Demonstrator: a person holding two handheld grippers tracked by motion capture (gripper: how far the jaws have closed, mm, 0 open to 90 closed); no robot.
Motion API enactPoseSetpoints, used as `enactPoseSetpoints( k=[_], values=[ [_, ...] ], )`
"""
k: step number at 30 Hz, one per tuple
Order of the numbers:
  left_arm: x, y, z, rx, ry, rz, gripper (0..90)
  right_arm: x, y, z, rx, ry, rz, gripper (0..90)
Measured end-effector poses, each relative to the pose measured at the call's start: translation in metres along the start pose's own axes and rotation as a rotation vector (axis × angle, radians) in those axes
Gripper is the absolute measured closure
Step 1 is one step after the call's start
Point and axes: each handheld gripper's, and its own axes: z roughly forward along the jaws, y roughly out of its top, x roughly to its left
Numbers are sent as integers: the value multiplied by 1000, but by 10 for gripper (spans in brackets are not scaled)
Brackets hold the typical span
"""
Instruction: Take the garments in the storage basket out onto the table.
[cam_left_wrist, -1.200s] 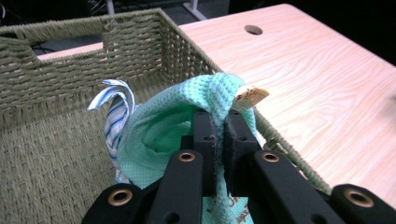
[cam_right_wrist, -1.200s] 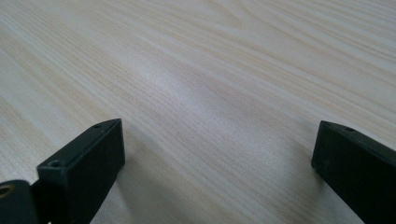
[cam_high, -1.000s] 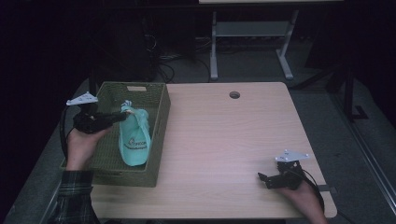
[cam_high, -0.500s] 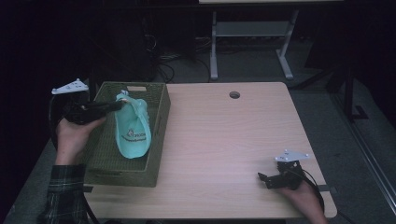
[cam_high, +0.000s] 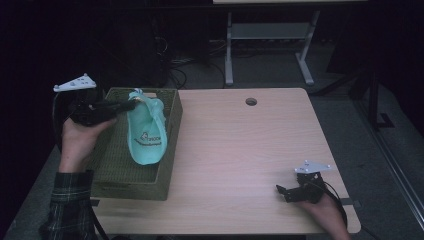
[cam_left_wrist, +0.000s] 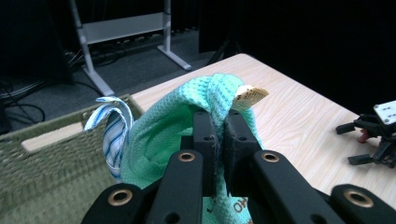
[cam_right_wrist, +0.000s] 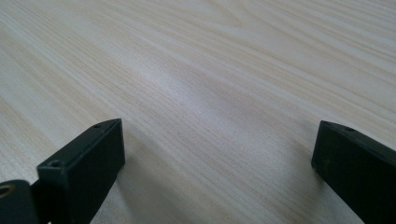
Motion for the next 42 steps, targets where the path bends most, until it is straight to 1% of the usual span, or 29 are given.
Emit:
enactPoseSetpoints(
  k=[2,5,6,7,13,20,28,42],
  values=[
    [-3,4,2,-4,-9,7,848,0,0,0,0,0,-1,20],
    [-7,8,4,-16,-34,10,848,0,0,0,-1,0,-1,20],
    [-9,10,6,-20,-45,12,848,0,0,0,-1,0,-2,20],
    [-12,12,7,-28,-68,11,848,0,0,0,-1,0,-1,20],
    [-21,20,13,-40,-107,29,848,0,0,0,0,0,0,20],
    [-35,28,27,-45,-154,47,847,0,0,0,0,0,1,20],
    [-48,29,45,-33,-194,63,847,0,0,0,-1,-1,-1,20],
    [-67,20,81,-12,-267,65,846,0,0,0,0,-1,-1,20]
  ],
)
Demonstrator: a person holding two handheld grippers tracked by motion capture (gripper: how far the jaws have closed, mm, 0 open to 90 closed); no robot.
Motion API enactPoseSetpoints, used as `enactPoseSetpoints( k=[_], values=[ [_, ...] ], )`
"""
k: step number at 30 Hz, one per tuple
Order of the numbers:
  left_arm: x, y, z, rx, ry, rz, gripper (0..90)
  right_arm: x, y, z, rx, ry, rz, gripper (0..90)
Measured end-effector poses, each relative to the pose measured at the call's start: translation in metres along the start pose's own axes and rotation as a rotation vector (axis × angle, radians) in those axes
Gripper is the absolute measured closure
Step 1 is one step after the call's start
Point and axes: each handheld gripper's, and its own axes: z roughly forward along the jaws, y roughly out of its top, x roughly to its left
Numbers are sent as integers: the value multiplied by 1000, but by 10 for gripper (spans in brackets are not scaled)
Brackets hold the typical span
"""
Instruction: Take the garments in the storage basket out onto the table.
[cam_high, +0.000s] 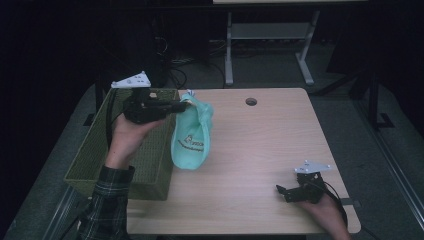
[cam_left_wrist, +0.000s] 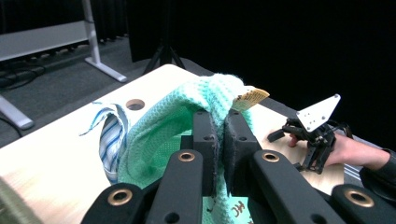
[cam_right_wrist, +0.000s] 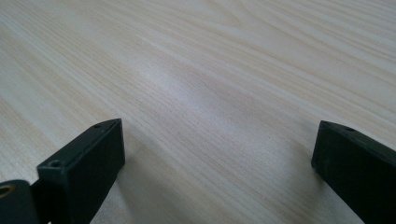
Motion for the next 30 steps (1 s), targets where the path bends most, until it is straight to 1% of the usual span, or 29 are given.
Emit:
enactPoseSetpoints(
  k=[6,13,15,19,22,26,27,29,30],
  values=[
    [-3,-4,14,14,-24,9,846,0,0,0,0,0,0,20],
    [-9,-10,32,14,-50,16,845,0,0,0,0,1,0,20],
    [-10,-12,37,21,-55,21,845,0,0,0,0,1,0,20],
    [-12,-15,46,20,-62,17,845,0,0,0,0,1,0,20],
    [-14,-18,52,21,-63,29,845,0,0,0,0,1,1,20],
    [-18,-25,63,15,-71,34,845,0,0,0,-1,1,2,21],
    [-18,-26,67,22,-77,32,845,0,0,0,0,1,2,21],
    [-19,-28,74,45,-80,43,845,0,0,0,0,0,1,21],
    [-20,-30,79,47,-87,43,845,0,0,0,-1,0,0,21]
  ],
)
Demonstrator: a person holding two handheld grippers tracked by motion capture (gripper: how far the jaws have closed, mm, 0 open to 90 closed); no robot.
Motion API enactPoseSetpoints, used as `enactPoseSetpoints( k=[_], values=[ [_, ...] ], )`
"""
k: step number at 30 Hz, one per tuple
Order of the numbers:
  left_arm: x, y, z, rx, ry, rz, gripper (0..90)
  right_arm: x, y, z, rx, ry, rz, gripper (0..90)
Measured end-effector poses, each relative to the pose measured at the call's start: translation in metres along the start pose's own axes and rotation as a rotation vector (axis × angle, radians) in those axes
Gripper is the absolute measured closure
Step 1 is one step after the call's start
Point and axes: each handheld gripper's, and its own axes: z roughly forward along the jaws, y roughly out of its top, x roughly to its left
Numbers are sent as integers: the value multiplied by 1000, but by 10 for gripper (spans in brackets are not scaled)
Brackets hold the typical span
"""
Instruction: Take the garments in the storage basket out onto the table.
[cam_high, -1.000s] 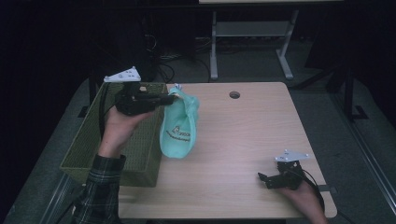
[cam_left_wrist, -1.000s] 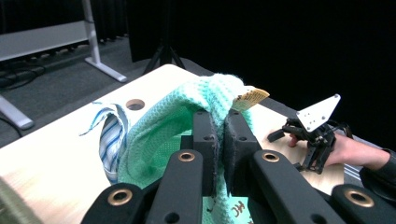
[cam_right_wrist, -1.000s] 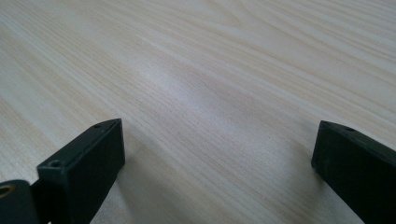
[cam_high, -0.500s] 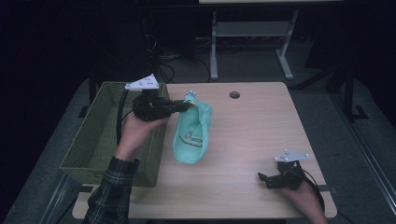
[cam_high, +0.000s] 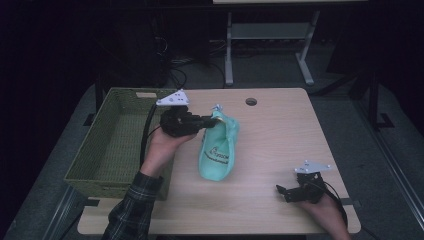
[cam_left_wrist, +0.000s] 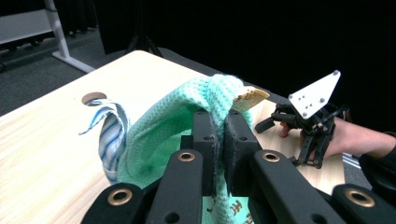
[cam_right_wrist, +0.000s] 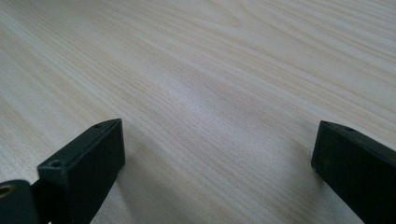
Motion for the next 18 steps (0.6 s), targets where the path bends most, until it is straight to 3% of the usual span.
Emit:
enactPoseSetpoints(
  k=[18],
  values=[
    [-6,-18,57,73,-28,44,845,0,0,0,1,0,1,21]
  ],
)
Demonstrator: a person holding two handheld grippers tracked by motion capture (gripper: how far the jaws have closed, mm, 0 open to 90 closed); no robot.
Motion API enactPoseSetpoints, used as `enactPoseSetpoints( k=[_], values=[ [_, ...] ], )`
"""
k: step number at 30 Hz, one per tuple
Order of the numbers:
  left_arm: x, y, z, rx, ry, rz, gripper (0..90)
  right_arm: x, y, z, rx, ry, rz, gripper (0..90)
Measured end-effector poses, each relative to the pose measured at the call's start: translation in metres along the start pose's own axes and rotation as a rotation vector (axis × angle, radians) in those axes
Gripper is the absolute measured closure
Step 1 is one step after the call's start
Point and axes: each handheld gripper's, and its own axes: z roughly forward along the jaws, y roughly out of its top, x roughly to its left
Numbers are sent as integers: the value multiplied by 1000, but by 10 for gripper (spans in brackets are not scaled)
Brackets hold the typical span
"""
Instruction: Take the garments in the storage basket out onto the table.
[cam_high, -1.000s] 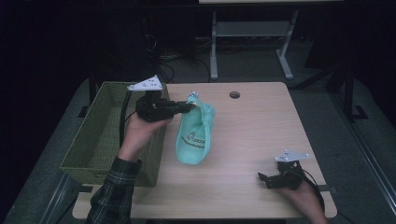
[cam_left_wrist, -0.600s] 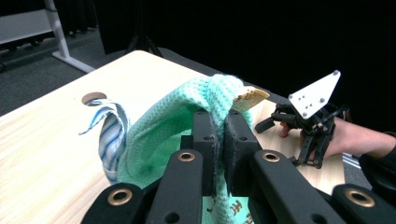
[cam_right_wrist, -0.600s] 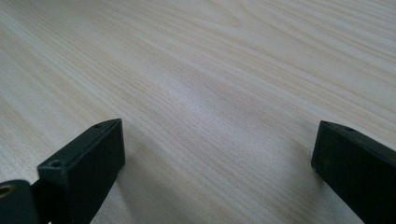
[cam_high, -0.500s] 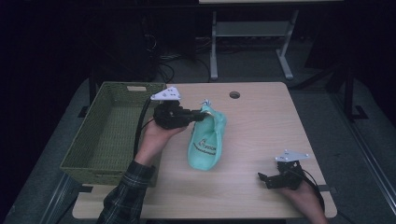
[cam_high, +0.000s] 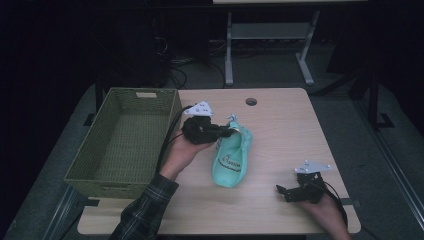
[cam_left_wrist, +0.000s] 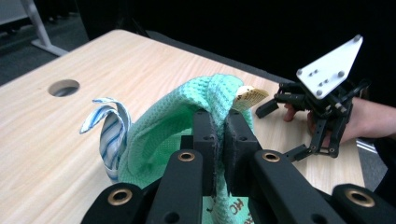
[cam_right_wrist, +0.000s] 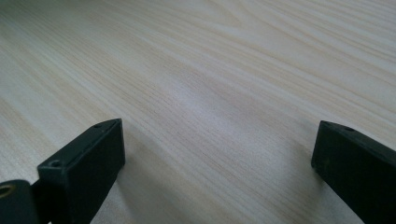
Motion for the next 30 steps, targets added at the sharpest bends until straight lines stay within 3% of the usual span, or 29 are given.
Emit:
enactPoseSetpoints(
  k=[12,30],
  values=[
    [-10,-20,50,107,-46,25,844,0,0,0,0,0,0,21],
    [-13,-59,90,313,-37,64,837,0,0,0,0,0,-1,21]
  ],
)
